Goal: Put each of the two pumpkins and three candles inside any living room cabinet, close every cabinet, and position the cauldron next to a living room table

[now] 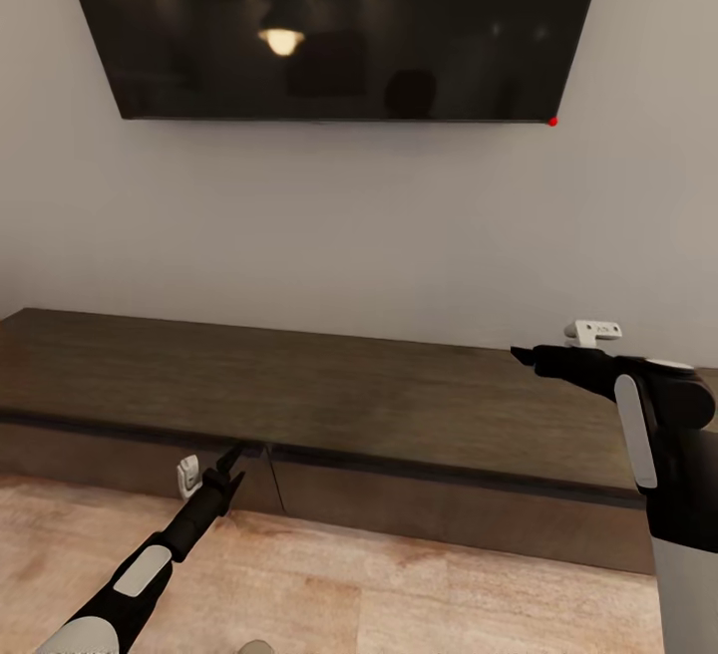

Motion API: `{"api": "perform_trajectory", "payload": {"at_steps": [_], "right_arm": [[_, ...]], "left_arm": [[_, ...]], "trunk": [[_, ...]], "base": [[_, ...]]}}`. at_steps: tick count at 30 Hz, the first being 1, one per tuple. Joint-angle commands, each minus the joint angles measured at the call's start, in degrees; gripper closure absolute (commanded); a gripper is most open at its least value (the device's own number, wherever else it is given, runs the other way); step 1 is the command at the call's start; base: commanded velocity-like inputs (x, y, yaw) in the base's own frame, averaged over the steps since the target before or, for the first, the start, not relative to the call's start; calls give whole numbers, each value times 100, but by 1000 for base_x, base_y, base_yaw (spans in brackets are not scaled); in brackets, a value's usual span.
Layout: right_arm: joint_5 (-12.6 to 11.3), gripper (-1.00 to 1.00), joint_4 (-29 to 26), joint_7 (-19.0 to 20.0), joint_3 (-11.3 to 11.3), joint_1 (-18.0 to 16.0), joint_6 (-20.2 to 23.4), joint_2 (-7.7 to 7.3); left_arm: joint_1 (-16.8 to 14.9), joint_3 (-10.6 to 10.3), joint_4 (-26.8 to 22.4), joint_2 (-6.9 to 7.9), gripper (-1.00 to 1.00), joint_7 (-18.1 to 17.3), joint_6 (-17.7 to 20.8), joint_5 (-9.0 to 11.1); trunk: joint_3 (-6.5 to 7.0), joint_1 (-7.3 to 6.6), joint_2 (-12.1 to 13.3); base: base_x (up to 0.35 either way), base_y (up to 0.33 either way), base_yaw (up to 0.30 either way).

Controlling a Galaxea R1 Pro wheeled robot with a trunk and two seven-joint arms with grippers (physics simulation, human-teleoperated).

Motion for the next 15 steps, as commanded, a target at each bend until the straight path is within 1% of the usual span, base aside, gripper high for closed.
{"api": "perform_trajectory", "payload": {"at_steps": [1, 8, 15], "right_arm": [[0, -100, 0, 0, -3, 5, 0, 0], [0, -100, 0, 0, -19, 12, 0, 0], [0, -100, 0, 0, -25, 12, 0, 0]], "left_arm": [[-3, -1, -1, -3, -100, 15, -4, 3], [-13, -22, -56, -19, -100, 37, -22, -30], [-41, -60, -123, -21, -100, 20, 3, -44]], "trunk": [[-6, 0, 0], [-56, 0, 0], [-66, 0, 0]], "base": [[0, 0, 0], [0, 0, 0], [0, 0, 0]]}}
